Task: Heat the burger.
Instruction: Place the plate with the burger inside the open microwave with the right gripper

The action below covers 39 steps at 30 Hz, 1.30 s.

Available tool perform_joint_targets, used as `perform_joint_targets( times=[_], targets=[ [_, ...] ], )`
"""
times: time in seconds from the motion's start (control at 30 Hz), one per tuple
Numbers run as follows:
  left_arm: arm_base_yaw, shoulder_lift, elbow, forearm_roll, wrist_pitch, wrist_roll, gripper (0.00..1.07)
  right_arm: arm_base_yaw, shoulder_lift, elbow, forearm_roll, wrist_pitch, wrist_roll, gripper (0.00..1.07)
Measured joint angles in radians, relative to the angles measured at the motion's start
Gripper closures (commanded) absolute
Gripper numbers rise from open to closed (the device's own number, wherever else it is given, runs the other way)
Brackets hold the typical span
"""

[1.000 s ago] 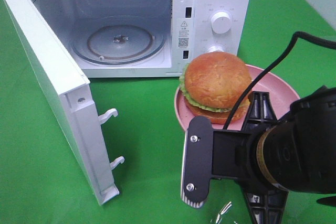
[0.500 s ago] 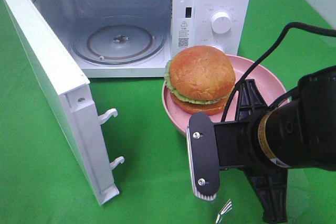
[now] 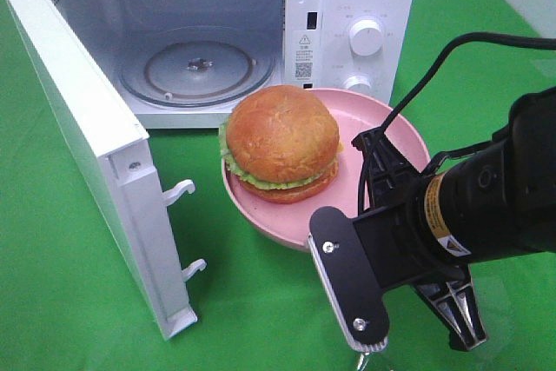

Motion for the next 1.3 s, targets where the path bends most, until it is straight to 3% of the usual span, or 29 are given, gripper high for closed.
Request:
perform_joint_targets(
  times=[0.73,1.07,1.3],
  targets=[
    [0.000,0.000,0.000,0.000,0.000,0.000,0.21,-0.191,0.000,0.001,0.513,-0.114,-0.845,1.07],
    [0.000,0.000,0.000,0.000,0.000,0.000,0.21,-0.203,0.000,0.001,0.656,-0.114,-1.059,1.07],
    [0.000,0.000,0.000,0.000,0.000,0.000,0.21,-0.203,0.000,0.001,0.676,-0.114,-1.079,1.07]
  ],
)
